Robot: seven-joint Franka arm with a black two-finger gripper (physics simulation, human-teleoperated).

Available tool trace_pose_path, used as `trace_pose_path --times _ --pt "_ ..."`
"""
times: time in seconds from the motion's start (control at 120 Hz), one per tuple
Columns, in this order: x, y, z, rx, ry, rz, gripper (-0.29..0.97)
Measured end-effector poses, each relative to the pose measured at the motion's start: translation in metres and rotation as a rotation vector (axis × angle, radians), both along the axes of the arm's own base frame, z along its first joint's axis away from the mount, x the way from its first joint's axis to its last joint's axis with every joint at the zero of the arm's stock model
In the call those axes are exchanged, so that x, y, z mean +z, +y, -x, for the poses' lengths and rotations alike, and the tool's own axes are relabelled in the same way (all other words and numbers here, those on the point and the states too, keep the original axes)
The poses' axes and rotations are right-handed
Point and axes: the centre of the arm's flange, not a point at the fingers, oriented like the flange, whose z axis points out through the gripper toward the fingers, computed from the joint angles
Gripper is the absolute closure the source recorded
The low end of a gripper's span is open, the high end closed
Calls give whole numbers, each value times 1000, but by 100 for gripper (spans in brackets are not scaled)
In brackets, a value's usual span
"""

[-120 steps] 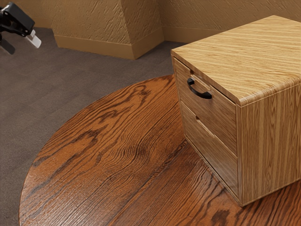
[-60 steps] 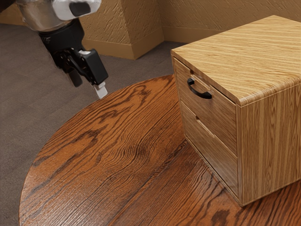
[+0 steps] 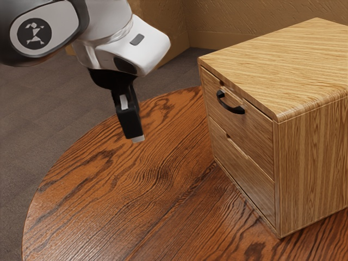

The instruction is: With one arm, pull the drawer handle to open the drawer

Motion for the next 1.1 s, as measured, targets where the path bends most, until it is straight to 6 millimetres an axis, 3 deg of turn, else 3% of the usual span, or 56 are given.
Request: trace_pose_path --times 0.058,0.142,0.2,0.283,0.383,0.533,0.617,0.733,0.817,0.917,1.008,1.1 --pt "-2 6 2 11 14 -25 2" --pt "-1 -21 13 -87 10 -87 2" --pt "-11 -26 13 -132 29 -128 2" --pt "8 -21 33 -199 -8 -141 2" --pt "15 -14 46 -269 -17 -148 2" --pt "10 -36 64 -455 -58 -208 2" --pt "10 -53 61 -571 -106 -228 2" --pt "-4 -84 34 -731 -162 -249 2" --pt "-6 -96 26 -808 -198 -271 2" --pt "-2 -103 27 -874 -232 -297 2" --pt "10 -115 40 -933 -275 -336 2" --pt "4 -122 43 -979 -263 -362 2"
